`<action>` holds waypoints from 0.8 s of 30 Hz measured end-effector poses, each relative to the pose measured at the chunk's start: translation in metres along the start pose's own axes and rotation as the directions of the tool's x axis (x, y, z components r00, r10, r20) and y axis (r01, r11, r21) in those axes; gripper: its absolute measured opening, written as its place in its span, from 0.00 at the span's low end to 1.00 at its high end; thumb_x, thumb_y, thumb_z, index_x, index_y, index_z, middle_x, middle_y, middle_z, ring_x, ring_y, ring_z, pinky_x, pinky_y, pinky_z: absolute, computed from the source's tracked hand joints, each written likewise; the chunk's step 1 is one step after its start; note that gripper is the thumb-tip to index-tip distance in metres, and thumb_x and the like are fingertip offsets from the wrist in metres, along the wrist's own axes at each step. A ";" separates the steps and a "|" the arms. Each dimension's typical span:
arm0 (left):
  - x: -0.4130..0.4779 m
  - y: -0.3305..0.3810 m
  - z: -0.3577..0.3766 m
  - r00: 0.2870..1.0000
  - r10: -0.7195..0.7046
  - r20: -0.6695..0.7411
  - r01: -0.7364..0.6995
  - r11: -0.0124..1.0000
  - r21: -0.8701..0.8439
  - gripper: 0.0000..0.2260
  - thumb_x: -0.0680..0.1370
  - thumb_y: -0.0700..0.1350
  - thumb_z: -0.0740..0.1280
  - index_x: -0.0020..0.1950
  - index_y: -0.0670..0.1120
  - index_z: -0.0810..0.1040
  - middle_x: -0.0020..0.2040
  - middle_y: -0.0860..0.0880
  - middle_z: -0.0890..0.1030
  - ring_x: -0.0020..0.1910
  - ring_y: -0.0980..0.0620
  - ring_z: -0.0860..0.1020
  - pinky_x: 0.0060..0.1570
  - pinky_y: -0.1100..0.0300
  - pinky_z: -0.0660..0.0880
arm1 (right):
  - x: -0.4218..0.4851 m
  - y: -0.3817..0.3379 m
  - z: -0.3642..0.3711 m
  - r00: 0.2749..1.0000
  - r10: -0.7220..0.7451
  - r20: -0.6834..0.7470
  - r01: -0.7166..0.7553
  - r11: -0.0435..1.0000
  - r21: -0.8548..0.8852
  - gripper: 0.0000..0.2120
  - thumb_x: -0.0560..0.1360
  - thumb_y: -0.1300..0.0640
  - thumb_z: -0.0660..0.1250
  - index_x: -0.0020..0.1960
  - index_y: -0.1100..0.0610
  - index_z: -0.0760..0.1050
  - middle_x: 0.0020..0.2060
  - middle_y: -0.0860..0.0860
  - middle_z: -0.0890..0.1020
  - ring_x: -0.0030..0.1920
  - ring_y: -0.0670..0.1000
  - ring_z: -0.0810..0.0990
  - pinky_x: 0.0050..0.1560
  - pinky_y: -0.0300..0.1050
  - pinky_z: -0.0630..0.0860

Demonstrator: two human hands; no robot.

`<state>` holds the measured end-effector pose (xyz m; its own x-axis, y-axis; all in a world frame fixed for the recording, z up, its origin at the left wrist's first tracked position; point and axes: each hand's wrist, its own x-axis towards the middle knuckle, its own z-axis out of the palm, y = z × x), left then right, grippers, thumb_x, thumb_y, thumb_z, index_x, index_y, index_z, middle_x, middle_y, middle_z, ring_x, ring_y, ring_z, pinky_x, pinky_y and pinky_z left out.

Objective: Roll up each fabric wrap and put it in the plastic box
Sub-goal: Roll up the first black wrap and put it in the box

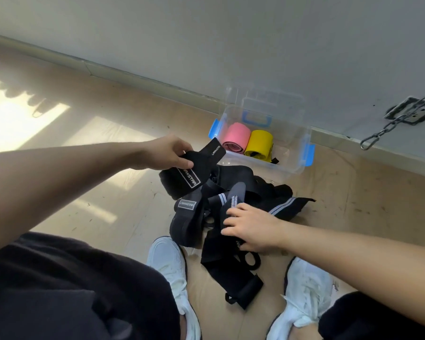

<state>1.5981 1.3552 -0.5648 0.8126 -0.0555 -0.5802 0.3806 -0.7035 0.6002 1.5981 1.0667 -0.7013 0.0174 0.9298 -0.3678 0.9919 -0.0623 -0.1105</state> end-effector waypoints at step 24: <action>0.004 -0.012 -0.013 0.988 -0.055 -0.144 0.048 0.997 -0.056 0.05 0.83 0.40 0.66 0.55 0.47 0.80 0.51 0.44 0.84 0.50 0.45 0.82 0.43 0.58 0.76 | -0.039 0.000 0.046 0.915 0.031 0.402 -0.077 0.992 0.098 0.33 0.69 0.26 0.65 0.62 0.50 0.77 0.56 0.47 0.79 0.61 0.53 0.68 0.57 0.48 0.63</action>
<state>1.6026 1.3731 -0.5670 0.8455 0.0863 -0.5269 0.4427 -0.6649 0.6016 1.5917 1.0136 -0.7290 -0.0035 0.7030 -0.7112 0.9705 -0.1691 -0.1719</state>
